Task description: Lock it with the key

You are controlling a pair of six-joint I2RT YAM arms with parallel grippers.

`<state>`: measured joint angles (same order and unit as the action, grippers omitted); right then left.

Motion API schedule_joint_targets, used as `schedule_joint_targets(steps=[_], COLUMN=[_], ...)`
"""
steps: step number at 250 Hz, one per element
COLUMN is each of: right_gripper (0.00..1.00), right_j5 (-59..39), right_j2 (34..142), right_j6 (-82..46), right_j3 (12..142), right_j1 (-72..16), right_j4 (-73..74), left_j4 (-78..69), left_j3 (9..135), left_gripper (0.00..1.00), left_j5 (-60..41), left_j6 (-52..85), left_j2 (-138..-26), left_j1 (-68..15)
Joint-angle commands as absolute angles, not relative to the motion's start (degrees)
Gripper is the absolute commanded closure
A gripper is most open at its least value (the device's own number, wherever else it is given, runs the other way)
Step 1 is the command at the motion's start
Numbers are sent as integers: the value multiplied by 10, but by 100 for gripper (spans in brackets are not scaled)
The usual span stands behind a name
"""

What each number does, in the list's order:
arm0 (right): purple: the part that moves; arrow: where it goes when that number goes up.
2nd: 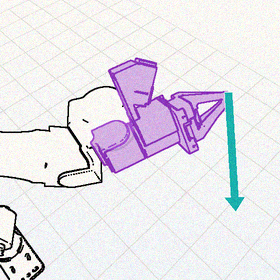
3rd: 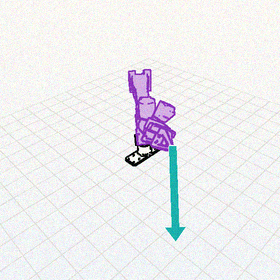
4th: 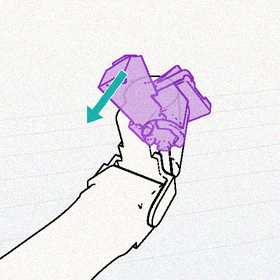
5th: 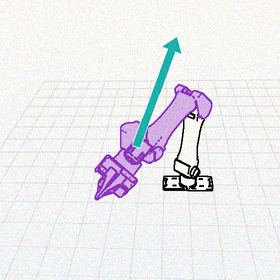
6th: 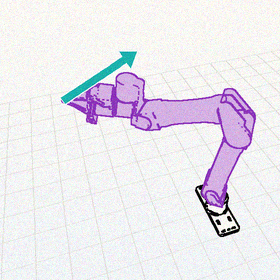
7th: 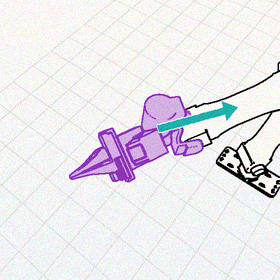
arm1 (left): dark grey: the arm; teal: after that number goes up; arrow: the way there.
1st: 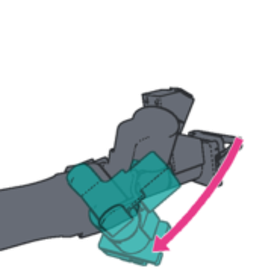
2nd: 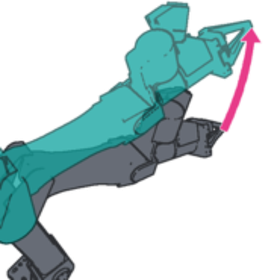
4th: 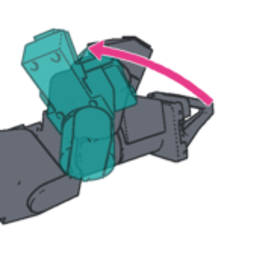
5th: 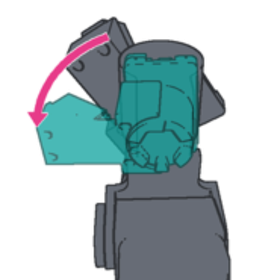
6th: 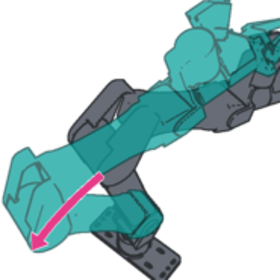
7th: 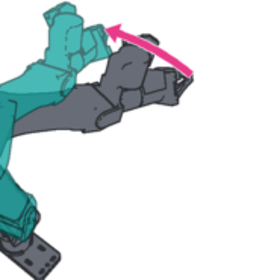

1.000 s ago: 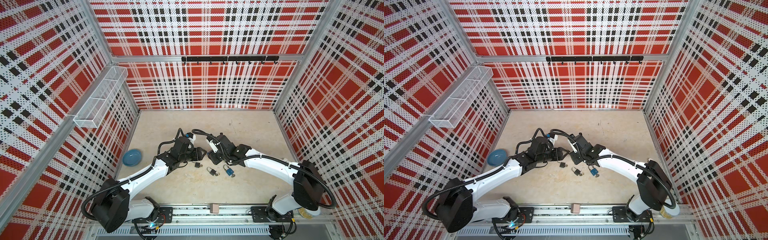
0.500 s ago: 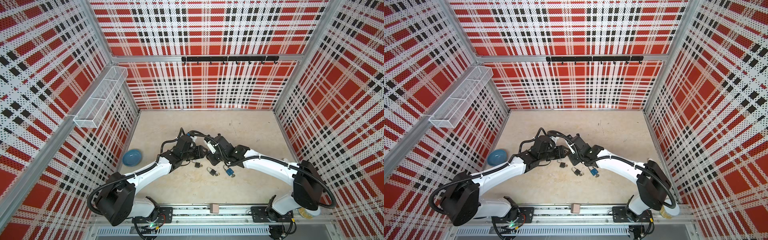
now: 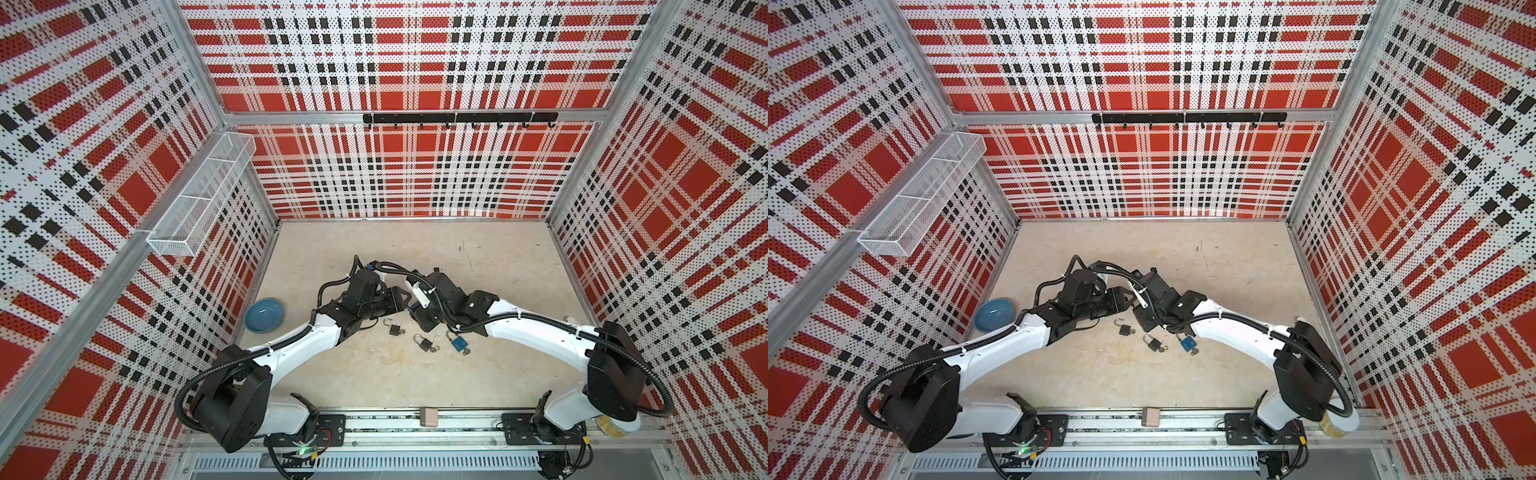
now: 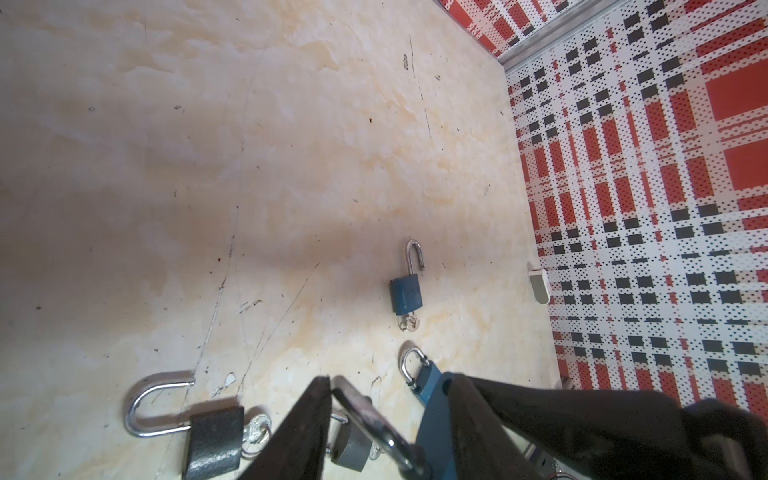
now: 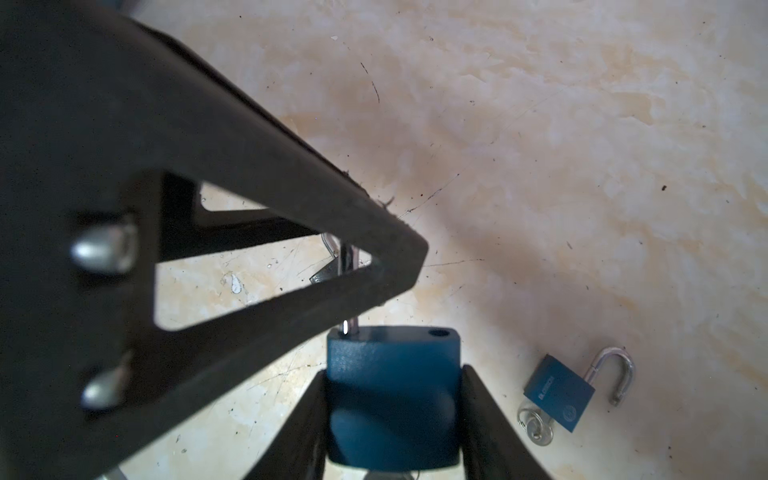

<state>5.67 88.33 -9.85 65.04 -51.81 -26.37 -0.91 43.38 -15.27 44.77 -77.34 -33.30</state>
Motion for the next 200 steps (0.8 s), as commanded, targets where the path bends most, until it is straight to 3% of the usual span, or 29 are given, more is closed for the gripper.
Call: schedule_joint_targets(steps=[1, 200], right_gripper=[81, 82], right_j5=[67, 70], right_j2=[883, 883], right_j6=[-91, -89], right_j3=[676, 683], right_j1=[-524, -532], right_j4=[-231, -225], left_j4=[-28, -71], left_j3=[431, 423], left_gripper=[52, 67], left_j5=[-172, -200], left_j6=[456, 476], left_j2=[-777, -800], left_j1=[-331, -332])
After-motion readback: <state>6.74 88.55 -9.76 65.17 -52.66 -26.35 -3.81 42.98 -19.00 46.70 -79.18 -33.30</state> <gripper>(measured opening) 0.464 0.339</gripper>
